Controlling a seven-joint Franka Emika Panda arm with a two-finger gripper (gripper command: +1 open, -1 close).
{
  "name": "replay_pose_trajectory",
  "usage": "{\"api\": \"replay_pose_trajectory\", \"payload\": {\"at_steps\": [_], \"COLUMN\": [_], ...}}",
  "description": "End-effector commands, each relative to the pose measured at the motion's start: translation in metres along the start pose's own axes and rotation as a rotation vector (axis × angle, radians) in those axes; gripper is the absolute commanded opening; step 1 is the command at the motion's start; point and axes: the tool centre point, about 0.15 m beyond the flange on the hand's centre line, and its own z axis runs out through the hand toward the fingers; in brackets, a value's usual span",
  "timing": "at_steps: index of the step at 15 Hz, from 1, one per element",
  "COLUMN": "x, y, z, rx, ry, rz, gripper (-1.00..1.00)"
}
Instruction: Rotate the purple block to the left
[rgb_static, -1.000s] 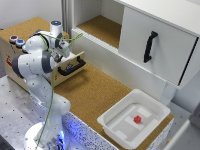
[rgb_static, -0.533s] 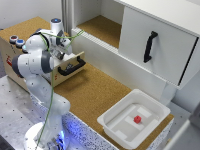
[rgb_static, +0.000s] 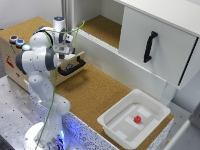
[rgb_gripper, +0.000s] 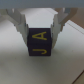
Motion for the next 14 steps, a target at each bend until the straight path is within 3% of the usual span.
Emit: {"api": "replay_pose_trajectory", "payload": {"at_steps": [1, 8, 10, 14], "x": [-0.033, -0.027, -0.021, -0.012], "y": [0.006, 0.003, -0.003, -0.015], "z": [0.000, -0.018, -0.017, -0.004], "rx": [-0.013, 0.074, 0.097, 0.073], "ry": [0.063, 0.176, 0.184, 0.156], "rz": [-0.286, -0.495, -0.550, -0.695], "gripper": [-1.00, -1.00, -1.00, -1.00]}}
